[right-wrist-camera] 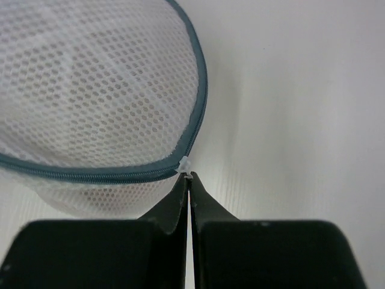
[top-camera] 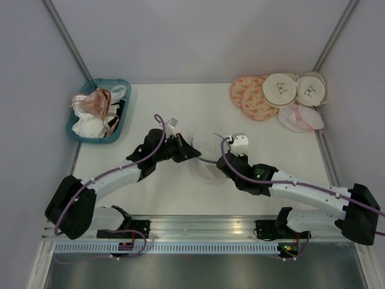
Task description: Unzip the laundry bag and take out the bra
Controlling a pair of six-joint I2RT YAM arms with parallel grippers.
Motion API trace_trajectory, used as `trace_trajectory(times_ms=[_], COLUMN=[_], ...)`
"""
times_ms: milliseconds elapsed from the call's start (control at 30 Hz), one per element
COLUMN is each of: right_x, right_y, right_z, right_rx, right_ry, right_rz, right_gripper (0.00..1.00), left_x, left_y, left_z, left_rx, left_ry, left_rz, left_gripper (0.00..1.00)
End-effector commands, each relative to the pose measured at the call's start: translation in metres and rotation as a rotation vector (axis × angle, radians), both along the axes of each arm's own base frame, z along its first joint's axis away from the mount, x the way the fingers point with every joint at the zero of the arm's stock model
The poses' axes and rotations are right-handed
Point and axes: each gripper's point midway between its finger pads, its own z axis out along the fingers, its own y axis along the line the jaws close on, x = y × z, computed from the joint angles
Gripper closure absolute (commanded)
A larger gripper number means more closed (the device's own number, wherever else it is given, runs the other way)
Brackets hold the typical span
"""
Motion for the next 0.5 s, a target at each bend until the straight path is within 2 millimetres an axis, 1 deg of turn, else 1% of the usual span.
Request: trace_trajectory(times_ms=[0, 33, 67, 100, 133, 167, 200, 267, 300, 333, 400, 433, 467], right_x=[0.001, -0.003, -0.003, -0.011, -0.012, -0.014, -0.02, -0.022, -0.022, -0.023, -0.025, -0.026, -0.028], right_y=[-0.008, -0.005, 0.004, 0.011, 0.018, 0.024, 0.029, 0.037, 0.038, 0.042, 0.048, 0.057, 0.062], right_z=[0.002, -0.002, -0.001, -0.01, -0.005, -0.005, -0.01, -0.007, -0.007, -0.008, -0.009, -0.005, -0.004], right_rx=[-0.053, -0.035, 0.009, 0.034, 0.08, 0.104, 0.125, 0.16, 0.167, 0.176, 0.188, 0.216, 0.233], right_ry=[0.0, 0.014, 0.01, 0.047, 0.036, 0.044, 0.067, 0.068, 0.068, 0.074, 0.075, 0.072, 0.073], right_rz=[0.036, 0.063, 0.09, 0.143, 0.166, 0.191, 0.223, 0.248, 0.255, 0.271, 0.299, 0.336, 0.363], right_gripper=[0.99, 0.99, 1.0, 1.0, 1.0, 1.0, 1.0, 1.0, 1.0, 0.99, 1.0, 1.0, 1.0], left_x=[0.048, 0.053, 0.068, 0.073, 0.083, 0.087, 0.089, 0.091, 0.093, 0.085, 0.077, 0.063, 0.055], left_y=[0.003, 0.0, -0.002, -0.008, -0.013, -0.015, -0.018, -0.018, -0.014, -0.008, 0.002, 0.01, 0.014], left_z=[0.021, 0.024, 0.036, 0.028, 0.038, 0.037, 0.036, 0.025, 0.022, 0.013, 0.003, -0.003, -0.006], left_rx=[0.029, 0.02, 0.001, -0.001, -0.013, -0.017, -0.025, -0.02, -0.015, -0.005, 0.02, 0.028, 0.029], left_ry=[-0.145, -0.153, -0.182, -0.167, -0.189, -0.188, -0.184, -0.148, -0.129, -0.103, -0.062, -0.038, -0.023], left_rz=[-0.056, -0.085, -0.087, -0.123, -0.133, -0.139, -0.15, -0.13, -0.092, -0.07, -0.023, -0.008, 0.005], left_gripper=[0.98, 0.98, 0.98, 0.98, 0.94, 0.86, 0.57, 0.26, 0.01, 0.0, 0.01, 0.0, 0.0])
